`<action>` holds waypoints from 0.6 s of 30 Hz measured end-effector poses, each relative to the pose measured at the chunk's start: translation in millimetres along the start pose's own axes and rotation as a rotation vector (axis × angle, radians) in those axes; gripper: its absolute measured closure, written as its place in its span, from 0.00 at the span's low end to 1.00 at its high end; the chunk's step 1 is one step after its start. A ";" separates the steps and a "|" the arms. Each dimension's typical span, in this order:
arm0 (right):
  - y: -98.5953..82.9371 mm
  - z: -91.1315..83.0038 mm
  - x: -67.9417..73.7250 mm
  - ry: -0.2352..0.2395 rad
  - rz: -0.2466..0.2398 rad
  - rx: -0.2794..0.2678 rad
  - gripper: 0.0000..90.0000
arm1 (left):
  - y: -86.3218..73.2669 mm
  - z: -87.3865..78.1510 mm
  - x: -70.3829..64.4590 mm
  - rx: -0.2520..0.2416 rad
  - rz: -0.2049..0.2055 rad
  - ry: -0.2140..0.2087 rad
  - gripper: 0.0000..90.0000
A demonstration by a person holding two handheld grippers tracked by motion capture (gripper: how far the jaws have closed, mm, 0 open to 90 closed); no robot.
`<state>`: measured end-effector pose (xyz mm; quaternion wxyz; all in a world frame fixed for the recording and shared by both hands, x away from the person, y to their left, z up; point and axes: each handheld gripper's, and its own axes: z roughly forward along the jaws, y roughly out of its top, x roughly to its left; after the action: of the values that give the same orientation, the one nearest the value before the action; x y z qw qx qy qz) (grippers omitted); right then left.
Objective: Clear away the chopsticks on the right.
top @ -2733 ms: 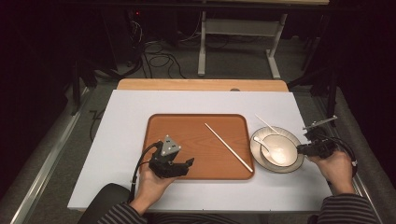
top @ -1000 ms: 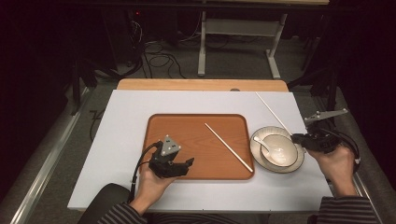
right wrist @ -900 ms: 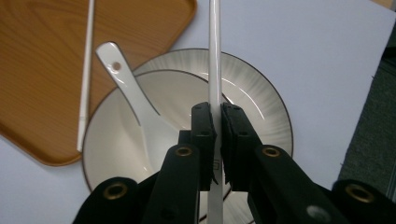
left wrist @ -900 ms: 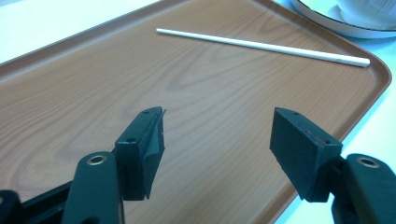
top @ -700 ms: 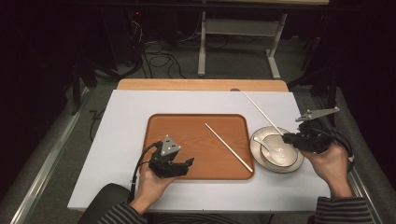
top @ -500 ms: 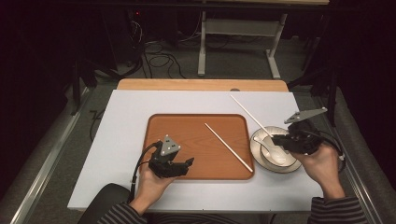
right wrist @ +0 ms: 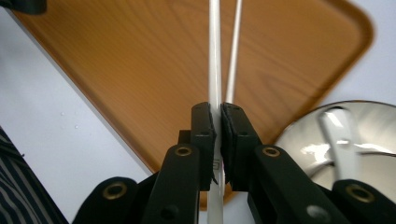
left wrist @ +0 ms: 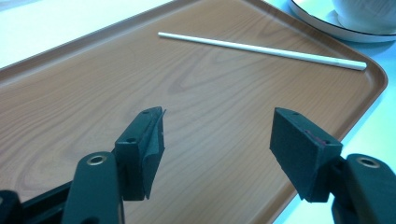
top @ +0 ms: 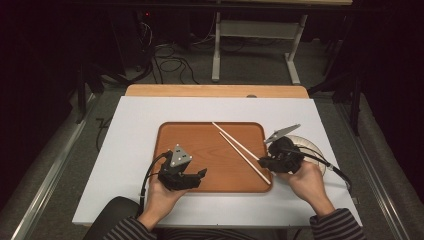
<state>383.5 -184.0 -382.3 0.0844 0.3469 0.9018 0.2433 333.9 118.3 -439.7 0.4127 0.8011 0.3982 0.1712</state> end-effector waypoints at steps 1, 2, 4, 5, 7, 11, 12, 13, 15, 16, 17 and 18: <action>0.3 4.2 1.6 0.004 -0.006 0.012 0.95 | 0.0 0.0 -0.2 0.000 0.001 0.000 0.40; 0.5 11.4 4.1 0.004 -0.010 0.033 0.95 | 0.0 0.0 -0.5 0.000 0.002 0.000 0.40; 0.4 21.1 6.7 -0.001 -0.006 0.062 0.95 | 0.1 -0.2 -0.7 -0.001 0.003 0.000 0.40; 0.3 26.5 7.7 0.000 -0.003 0.073 0.95 | 0.1 -0.2 -0.7 -0.001 0.003 0.000 0.40; 0.2 36.3 11.5 -0.002 0.016 0.104 0.95 | 0.1 -0.2 -0.6 -0.001 0.002 0.000 0.40; -0.1 53.2 14.4 -0.016 0.015 0.145 0.95 | 0.1 -0.3 -0.7 -0.001 0.002 0.001 0.40; -0.4 55.7 15.0 -0.021 0.018 0.150 0.95 | 0.1 -0.4 -0.7 -0.001 0.003 0.001 0.40; -0.6 57.1 15.1 -0.026 0.017 0.153 0.95 | 0.0 -0.4 -0.7 -0.001 0.004 0.001 0.40; -1.8 60.7 16.1 -0.040 0.015 0.151 0.94 | 0.0 -0.3 -1.0 0.000 0.005 0.000 0.40; -2.5 62.2 16.7 -0.041 0.014 0.152 0.94 | -0.1 -0.1 -1.2 0.001 0.006 0.000 0.40; -2.9 63.3 17.4 -0.039 0.013 0.157 0.94 | -0.1 -0.2 -1.2 0.004 0.009 -0.001 0.40; -3.5 65.1 18.2 -0.039 0.009 0.159 0.93 | -0.1 -0.1 -1.5 0.005 0.010 -0.001 0.40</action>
<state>388.8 -149.3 -440.2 0.0730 0.3612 0.9150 0.1643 332.9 117.2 -439.6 0.4101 0.8043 0.3942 0.1718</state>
